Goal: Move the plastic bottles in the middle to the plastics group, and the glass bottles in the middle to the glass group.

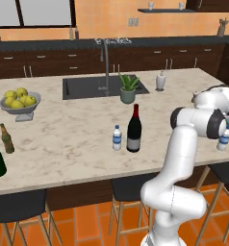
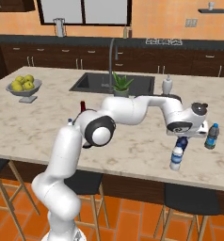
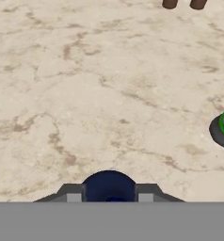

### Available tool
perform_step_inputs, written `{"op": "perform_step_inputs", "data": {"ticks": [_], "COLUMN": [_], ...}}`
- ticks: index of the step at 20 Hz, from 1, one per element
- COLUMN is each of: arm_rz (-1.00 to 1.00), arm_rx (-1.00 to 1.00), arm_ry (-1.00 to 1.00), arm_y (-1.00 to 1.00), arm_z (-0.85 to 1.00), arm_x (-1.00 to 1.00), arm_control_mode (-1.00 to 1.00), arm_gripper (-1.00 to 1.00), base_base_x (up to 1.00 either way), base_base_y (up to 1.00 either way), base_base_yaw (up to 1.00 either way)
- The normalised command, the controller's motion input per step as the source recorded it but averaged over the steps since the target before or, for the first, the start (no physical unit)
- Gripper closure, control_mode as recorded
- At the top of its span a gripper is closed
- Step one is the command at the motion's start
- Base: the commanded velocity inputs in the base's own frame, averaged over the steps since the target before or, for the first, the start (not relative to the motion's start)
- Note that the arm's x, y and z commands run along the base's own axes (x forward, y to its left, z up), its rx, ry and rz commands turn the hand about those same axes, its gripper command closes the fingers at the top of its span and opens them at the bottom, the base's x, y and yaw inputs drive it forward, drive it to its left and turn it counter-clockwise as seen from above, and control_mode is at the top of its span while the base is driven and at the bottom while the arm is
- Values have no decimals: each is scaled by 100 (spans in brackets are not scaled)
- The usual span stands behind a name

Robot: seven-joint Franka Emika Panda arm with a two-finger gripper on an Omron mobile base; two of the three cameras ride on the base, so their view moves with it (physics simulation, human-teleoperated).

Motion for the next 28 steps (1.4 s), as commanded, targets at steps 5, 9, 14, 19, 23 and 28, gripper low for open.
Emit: {"op": "perform_step_inputs", "data": {"ticks": [5,9,14,19,23,28], "arm_rz": [0,0,0,0,0,0], "arm_rx": [-1,-4,-11,-15,0,0], "arm_ry": [-3,-6,-2,-1,0,0], "arm_y": [1,9,5,22,0,0], "arm_z": [0,0,0,0,-6,0], "arm_x": [0,1,0,4,0,0], "arm_control_mode": [-100,-100,-100,-100,-100,-100], "arm_gripper": [100,100,100,100,100,-100], "base_base_x": [0,0,0,0,0,0], "base_base_y": [0,0,0,0,0,0], "base_base_yaw": [0,0,0,0,0,0]}}
